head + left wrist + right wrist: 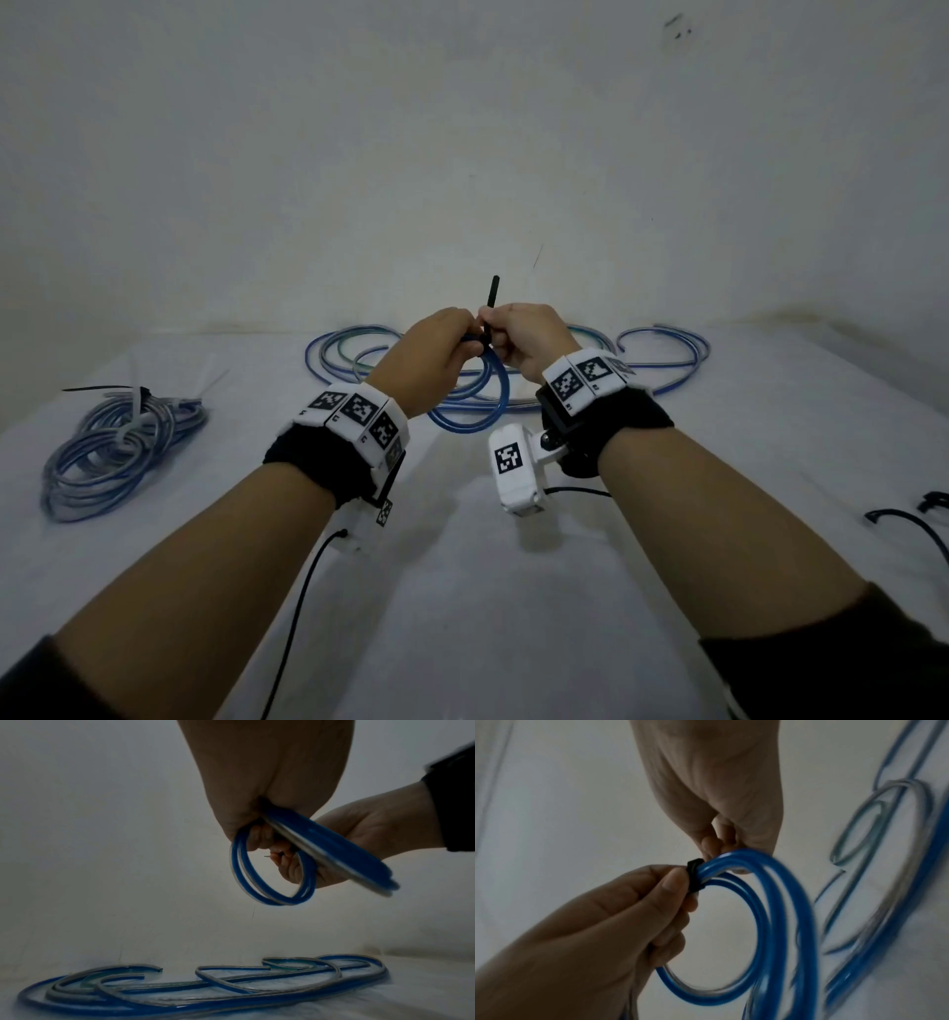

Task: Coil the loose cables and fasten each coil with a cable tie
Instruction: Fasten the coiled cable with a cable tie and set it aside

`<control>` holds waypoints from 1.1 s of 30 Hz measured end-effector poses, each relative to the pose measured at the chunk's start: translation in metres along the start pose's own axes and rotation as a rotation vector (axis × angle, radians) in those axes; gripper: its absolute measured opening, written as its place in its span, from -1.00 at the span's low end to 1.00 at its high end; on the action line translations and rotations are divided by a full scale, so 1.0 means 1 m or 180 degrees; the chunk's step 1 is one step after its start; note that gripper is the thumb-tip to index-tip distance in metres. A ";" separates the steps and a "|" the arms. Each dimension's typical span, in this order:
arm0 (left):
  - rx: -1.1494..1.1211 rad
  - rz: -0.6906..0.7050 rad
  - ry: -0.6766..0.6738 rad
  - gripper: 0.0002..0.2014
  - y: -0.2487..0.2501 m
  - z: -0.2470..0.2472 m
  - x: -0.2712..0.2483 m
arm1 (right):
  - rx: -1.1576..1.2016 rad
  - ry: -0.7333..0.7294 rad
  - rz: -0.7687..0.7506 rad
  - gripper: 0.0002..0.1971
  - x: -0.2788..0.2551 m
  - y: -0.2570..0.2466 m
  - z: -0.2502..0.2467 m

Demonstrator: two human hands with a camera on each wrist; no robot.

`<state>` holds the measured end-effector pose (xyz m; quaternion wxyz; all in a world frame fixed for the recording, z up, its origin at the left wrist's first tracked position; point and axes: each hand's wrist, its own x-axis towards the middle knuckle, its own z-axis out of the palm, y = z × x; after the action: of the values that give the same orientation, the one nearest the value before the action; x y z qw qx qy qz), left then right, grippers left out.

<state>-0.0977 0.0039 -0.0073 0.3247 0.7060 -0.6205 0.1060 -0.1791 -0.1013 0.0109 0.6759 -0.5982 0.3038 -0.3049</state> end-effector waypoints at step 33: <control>-0.0642 -0.2049 0.1107 -0.86 -0.103 -0.149 -0.124 | -0.0041 -0.1629 0.0005 -0.81 -0.075 0.027 0.185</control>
<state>0.0118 0.1938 0.0050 0.5097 0.8007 -0.3099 0.0552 -0.0817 0.0753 0.0062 0.7273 -0.6599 0.1253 -0.1411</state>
